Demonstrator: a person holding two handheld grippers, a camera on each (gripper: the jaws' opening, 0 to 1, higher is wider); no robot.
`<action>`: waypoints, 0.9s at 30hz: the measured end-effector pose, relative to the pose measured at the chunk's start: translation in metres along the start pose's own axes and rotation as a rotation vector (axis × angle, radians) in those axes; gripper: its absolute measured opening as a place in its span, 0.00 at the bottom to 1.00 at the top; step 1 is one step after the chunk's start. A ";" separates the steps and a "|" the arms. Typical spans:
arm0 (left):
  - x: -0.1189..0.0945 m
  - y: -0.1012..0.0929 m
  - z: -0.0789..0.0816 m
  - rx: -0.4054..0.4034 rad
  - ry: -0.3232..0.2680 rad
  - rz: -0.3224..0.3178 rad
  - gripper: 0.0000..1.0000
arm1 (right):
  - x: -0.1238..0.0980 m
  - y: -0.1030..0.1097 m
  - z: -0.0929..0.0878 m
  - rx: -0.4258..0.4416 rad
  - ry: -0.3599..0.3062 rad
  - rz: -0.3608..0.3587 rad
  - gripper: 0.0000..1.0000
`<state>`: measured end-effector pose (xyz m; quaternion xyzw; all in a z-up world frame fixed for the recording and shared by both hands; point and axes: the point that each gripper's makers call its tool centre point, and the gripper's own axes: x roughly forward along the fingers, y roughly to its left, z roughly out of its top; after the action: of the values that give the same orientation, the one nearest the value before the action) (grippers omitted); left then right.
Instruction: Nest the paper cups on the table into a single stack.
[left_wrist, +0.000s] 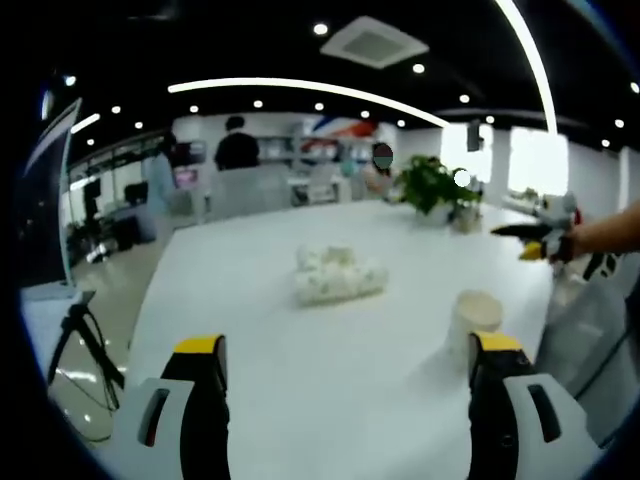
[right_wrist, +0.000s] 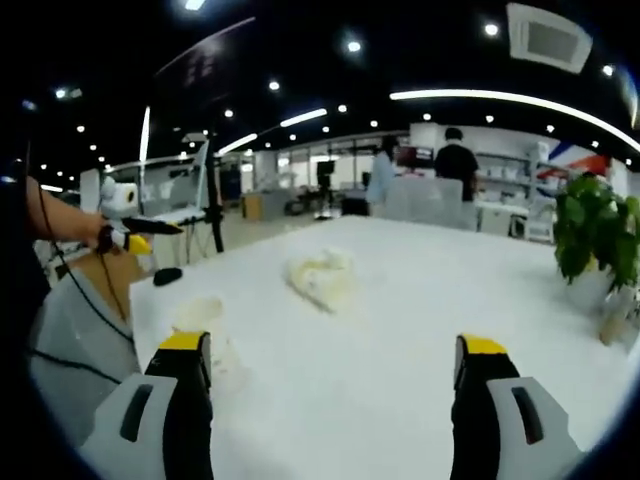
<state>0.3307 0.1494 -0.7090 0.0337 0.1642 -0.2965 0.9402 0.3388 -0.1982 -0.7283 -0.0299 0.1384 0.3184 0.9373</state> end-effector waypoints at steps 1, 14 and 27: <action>0.000 -0.001 0.001 0.001 -0.002 -0.001 0.98 | 0.003 0.000 -0.001 0.000 0.000 0.005 1.00; 0.003 0.001 -0.008 -0.008 0.020 0.000 0.98 | 0.056 -0.001 -0.009 0.025 0.034 0.079 0.95; 0.005 0.000 -0.011 0.001 0.044 -0.011 0.98 | 0.127 0.011 -0.004 0.009 0.049 0.182 0.86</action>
<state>0.3310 0.1481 -0.7208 0.0400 0.1848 -0.3010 0.9347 0.4273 -0.1148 -0.7671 -0.0207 0.1650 0.4007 0.9010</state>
